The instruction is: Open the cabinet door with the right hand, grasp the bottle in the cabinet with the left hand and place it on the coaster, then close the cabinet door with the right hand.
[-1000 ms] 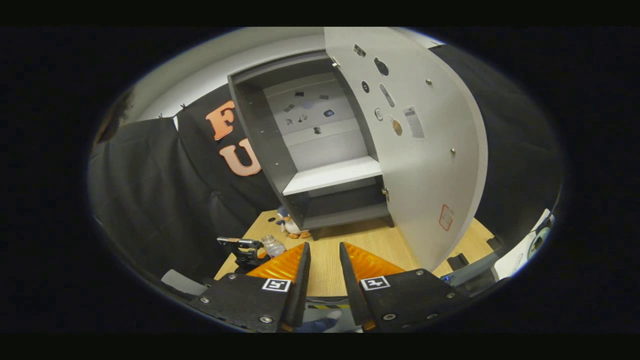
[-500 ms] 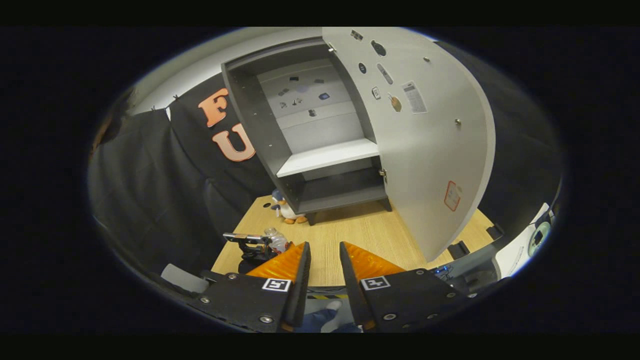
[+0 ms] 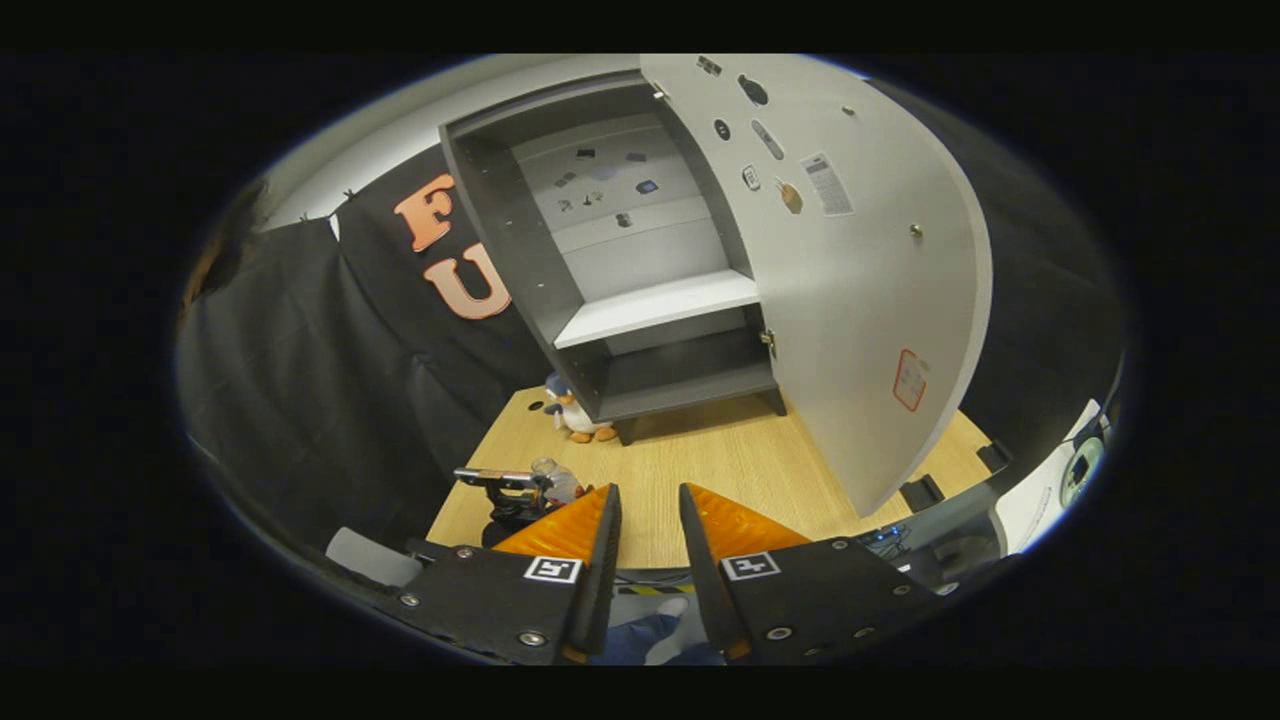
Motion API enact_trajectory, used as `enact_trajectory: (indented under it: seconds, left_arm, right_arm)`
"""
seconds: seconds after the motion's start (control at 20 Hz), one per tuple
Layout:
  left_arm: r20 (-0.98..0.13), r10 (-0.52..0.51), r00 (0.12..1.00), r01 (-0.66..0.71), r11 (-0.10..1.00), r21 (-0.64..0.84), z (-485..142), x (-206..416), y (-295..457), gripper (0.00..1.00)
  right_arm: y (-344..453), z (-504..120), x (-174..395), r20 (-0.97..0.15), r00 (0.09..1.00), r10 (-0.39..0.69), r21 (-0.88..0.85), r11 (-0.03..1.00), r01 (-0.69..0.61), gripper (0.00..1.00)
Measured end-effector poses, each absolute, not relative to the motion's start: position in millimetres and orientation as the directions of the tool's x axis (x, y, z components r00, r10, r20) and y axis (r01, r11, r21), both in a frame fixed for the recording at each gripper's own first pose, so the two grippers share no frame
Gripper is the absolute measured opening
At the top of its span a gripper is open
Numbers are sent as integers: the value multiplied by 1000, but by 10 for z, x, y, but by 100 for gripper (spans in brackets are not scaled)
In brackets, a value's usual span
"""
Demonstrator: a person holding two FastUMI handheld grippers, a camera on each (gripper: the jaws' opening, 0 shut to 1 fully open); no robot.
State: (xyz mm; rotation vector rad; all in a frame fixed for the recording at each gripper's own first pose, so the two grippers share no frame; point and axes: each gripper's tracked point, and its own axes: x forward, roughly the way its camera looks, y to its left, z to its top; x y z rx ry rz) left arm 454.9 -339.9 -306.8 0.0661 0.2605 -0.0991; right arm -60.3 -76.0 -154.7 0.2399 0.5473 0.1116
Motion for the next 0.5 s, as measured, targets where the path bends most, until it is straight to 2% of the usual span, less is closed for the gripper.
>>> enact_trajectory:
  seconds: [0.5]
  left_arm:
    - [-213,-81,974,93,995,46,-2855,4534,-3323,98]
  right_arm:
    - [-690,-1550,-630,-500,846,187,272,961,-52,37]
